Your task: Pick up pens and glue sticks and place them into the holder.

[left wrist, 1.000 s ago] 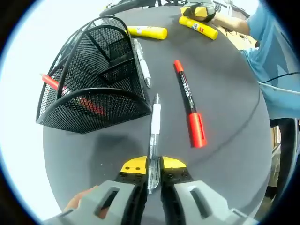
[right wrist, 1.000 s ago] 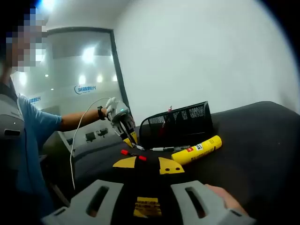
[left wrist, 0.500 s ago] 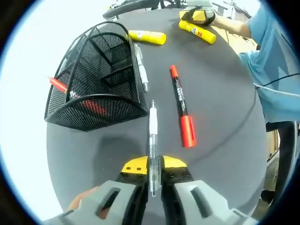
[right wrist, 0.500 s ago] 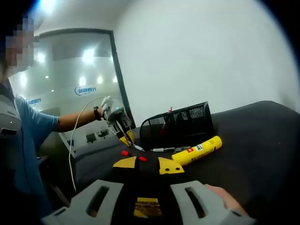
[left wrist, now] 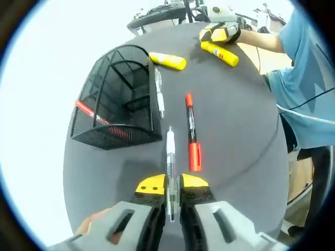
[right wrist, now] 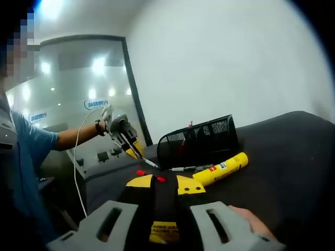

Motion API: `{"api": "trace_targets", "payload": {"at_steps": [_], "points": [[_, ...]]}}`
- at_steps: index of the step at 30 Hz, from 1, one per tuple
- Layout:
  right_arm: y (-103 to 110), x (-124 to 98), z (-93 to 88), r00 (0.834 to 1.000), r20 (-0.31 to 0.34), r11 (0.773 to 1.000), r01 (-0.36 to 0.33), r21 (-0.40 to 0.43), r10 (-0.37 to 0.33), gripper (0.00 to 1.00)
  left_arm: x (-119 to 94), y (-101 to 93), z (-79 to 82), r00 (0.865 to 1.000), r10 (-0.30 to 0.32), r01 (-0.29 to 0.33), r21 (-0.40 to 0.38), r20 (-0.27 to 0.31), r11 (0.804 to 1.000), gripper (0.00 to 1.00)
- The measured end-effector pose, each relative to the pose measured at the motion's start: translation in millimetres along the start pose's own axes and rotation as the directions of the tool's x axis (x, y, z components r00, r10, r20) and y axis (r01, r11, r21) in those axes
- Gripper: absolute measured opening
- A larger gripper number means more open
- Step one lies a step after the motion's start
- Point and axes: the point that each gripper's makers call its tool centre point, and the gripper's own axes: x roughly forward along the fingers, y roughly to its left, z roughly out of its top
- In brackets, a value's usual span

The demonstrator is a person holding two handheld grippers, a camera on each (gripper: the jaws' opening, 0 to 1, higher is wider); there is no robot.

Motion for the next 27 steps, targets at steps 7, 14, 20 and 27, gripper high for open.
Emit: {"api": "trace_targets", "payload": {"at_steps": [7,14,20,27], "points": [[0,-2,2.6,1.0,0.012,1.0,-0.007,0.014,0.007,0.12,-14,-13.9,27.9,0.997,0.017,-0.015,-0.021,0.071,1.0,0.05],[0,-4,6.3,0.999,0.032,1.0,-0.011,0.024,0.01,0.12,-8,-34.4,52.0,0.994,0.024,-0.02,-0.045,0.105,0.999,0.05],[-1,-6,11.1,0.998,0.058,0.999,-0.018,0.046,0.016,0.12,6,-52.0,71.8,0.99,0.028,-0.019,-0.065,0.136,0.998,0.05],[0,-7,13.5,0.997,0.071,0.998,-0.026,0.057,0.022,0.12,18,-67.1,85.1,0.987,0.045,-0.031,-0.094,0.154,0.995,0.05]]}}
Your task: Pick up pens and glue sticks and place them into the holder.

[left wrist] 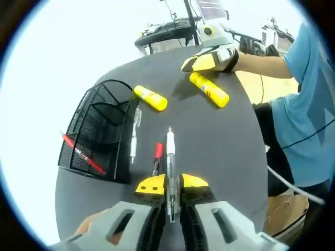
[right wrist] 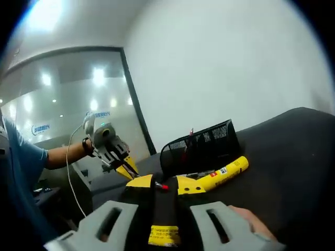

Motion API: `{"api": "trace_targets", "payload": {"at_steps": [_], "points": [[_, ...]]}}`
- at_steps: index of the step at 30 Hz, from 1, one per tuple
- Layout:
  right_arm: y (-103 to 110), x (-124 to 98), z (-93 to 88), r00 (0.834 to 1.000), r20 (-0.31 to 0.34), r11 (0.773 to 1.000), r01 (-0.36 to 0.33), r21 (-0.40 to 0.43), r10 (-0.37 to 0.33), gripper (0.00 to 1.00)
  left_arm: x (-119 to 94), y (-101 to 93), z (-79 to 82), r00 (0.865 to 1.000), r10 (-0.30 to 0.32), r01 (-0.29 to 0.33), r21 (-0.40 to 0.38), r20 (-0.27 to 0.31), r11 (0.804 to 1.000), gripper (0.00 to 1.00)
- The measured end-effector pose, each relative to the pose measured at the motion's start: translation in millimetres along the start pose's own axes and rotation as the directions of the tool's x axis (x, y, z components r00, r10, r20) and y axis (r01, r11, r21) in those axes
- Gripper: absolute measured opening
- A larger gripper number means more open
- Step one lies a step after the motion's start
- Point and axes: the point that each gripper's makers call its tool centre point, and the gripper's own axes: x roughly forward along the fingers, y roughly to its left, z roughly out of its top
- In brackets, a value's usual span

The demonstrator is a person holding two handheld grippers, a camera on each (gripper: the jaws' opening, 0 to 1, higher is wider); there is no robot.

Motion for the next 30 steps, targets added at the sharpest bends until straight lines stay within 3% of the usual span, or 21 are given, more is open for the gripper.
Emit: {"api": "trace_targets", "payload": {"at_steps": [7,8,11,14,19,23,30], "points": [[1,-1,3.0,1.0,0.013,1.0,-0.001,0.011,0.001,0.12,11,-16.7,11.6,0.999,0.007,-0.006,-0.024,0.037,1.0,0.03],[1,-1,3.1,1.0,0.014,1.0,-0.002,0.013,0.001,0.12,10,-12.2,13.3,0.997,0.06,-0.057,-0.059,0.049,0.997,0.0],[1,-1,3.7,1.0,0.017,1.0,-0.002,0.016,0.001,0.12,16,-23.6,20.8,0.996,0.014,-0.007,-0.072,0.09,0.997,0.0],[3,-2,3.8,1.0,0.016,1.0,-0.003,0.015,0.002,0.12,26,-27.8,9.0,0.999,0.023,-0.022,-0.029,0.027,0.999,0.0],[3,-2,4.2,1.0,0.017,1.0,-0.002,0.019,0.001,0.12,25,-30.8,7.1,0.999,0.015,-0.012,-0.066,0.039,0.998,0.0],[1,-2,5.7,1.0,0.019,1.0,0.0,0.02,0.0,0.12,24,-21.6,11.4,0.993,0.078,-0.067,-0.125,0.085,0.99,0.0],[-2,-2,6.2,1.0,0.018,1.0,0.003,0.021,-0.003,0.12,30,-30.5,10.5,0.995,0.058,-0.044,-0.147,0.086,0.988,0.12]]}}
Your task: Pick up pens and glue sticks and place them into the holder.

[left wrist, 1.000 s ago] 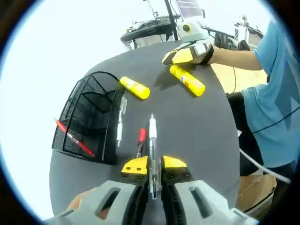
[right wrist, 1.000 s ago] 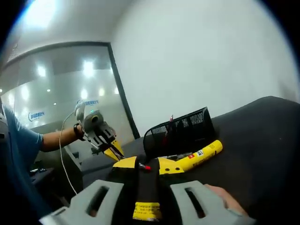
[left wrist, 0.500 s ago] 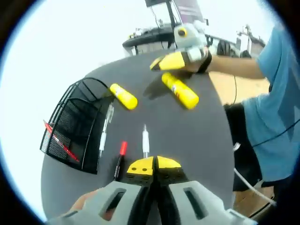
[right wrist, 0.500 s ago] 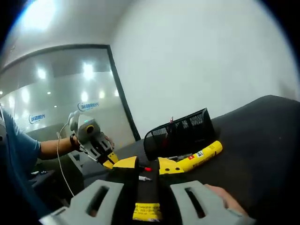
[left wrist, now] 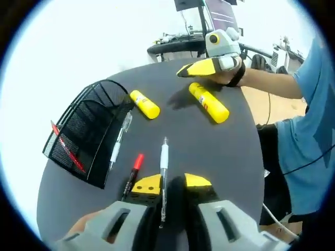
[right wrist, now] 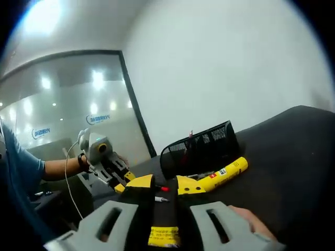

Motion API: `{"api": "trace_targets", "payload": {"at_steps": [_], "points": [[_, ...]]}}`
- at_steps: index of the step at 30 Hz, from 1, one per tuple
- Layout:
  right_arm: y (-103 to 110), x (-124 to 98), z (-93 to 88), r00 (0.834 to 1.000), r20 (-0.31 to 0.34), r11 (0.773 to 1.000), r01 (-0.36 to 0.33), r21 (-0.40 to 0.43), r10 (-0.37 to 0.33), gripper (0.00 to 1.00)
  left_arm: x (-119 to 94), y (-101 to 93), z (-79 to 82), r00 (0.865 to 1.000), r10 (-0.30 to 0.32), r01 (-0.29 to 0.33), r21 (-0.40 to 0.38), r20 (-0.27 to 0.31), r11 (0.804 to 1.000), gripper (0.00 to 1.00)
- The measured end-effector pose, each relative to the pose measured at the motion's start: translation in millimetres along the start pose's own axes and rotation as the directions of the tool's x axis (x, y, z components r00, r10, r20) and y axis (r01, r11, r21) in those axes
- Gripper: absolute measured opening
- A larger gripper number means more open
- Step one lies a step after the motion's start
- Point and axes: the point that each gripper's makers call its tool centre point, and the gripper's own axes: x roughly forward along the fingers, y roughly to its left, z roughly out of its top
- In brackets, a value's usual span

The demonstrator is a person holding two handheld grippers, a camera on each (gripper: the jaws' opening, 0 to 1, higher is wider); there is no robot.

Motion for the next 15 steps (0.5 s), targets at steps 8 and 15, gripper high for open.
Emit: {"api": "trace_targets", "payload": {"at_steps": [8,15], "points": [[-3,0,1.4,1.0,0.004,1.0,0.001,0.007,-0.001,0.12,6,5.0,-8.8,0.998,0.035,-0.036,-0.009,-0.048,0.999,0.12],[-5,0,2.0,1.0,0.007,1.0,0.006,0.009,-0.006,0.12,15,4.6,-15.8,0.993,-0.032,0.024,-0.07,-0.117,0.997,0.09]]}}
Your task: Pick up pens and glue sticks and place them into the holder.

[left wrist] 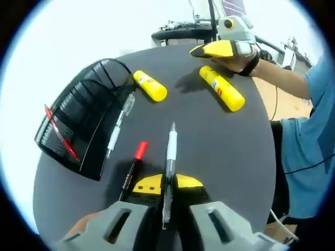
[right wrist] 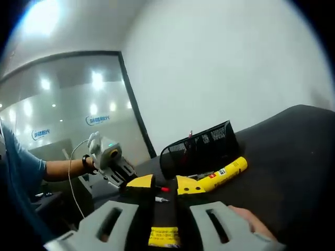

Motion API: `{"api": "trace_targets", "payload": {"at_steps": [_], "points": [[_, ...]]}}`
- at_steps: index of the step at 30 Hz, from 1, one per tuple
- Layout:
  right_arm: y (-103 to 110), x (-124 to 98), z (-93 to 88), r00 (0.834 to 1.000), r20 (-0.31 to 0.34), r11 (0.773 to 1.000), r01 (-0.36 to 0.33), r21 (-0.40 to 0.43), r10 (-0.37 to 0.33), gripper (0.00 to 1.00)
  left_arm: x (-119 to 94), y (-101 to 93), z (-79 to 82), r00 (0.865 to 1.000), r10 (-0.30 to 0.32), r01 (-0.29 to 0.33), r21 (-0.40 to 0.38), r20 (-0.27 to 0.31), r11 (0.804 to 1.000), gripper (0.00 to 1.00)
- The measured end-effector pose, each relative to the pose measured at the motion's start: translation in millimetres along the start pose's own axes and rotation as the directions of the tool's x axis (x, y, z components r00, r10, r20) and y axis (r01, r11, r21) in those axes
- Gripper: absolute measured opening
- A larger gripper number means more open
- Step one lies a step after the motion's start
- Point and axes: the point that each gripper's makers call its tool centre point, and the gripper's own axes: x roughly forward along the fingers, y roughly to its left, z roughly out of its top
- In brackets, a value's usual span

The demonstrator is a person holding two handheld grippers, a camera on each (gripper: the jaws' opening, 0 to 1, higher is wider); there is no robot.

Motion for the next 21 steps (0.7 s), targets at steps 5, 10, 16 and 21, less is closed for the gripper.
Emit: {"api": "trace_targets", "payload": {"at_steps": [5,10,16,21], "points": [[0,0,-0.4,1.0,0.0,1.0,0.002,0.0,-0.002,0.12,2,-1.3,0.5,0.997,-0.065,0.064,-0.03,-0.037,0.997,0.1],[-2,1,-0.5,1.0,-0.003,1.0,0.005,0.002,-0.005,0.11,1,12.8,-1.1,0.998,-0.046,0.046,-0.016,-0.053,0.999,0.04],[-3,1,0.1,1.0,0.0,1.0,0.006,0.006,-0.006,0.11,-4,-1.1,3.2,0.999,-0.026,0.025,-0.036,-0.021,0.999,0.03],[-3,1,0.3,1.0,0.001,1.0,0.006,0.01,-0.006,0.11,-8,-10.4,8.5,1.0,-0.016,0.016,-0.076,0.0,0.997,0.03]]}}
